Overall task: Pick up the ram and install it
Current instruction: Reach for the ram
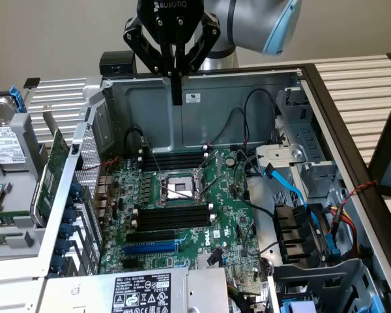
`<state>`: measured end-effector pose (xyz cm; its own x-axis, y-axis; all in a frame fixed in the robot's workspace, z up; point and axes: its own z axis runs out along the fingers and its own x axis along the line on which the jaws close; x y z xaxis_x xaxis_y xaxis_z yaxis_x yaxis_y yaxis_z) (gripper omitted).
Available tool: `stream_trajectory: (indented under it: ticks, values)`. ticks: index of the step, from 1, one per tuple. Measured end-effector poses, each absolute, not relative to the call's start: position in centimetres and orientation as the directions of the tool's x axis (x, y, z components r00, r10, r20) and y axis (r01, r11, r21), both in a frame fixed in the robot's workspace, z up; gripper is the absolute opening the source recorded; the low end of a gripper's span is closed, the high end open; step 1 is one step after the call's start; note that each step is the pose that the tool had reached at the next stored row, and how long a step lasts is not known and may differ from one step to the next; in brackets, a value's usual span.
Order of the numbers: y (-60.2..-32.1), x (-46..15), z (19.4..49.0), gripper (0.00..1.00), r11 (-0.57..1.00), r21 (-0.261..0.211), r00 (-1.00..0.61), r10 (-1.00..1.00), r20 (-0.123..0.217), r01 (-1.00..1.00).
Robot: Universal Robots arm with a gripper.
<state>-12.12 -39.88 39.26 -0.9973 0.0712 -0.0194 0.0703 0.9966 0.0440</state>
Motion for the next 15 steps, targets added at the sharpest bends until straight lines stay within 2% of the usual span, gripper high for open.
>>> stream_trajectory:
  ticks: [15]
  values:
    - [-39.9,-16.3,39.3,0.11,0.997,0.044,-0.997,0.071,-0.019,0.07]
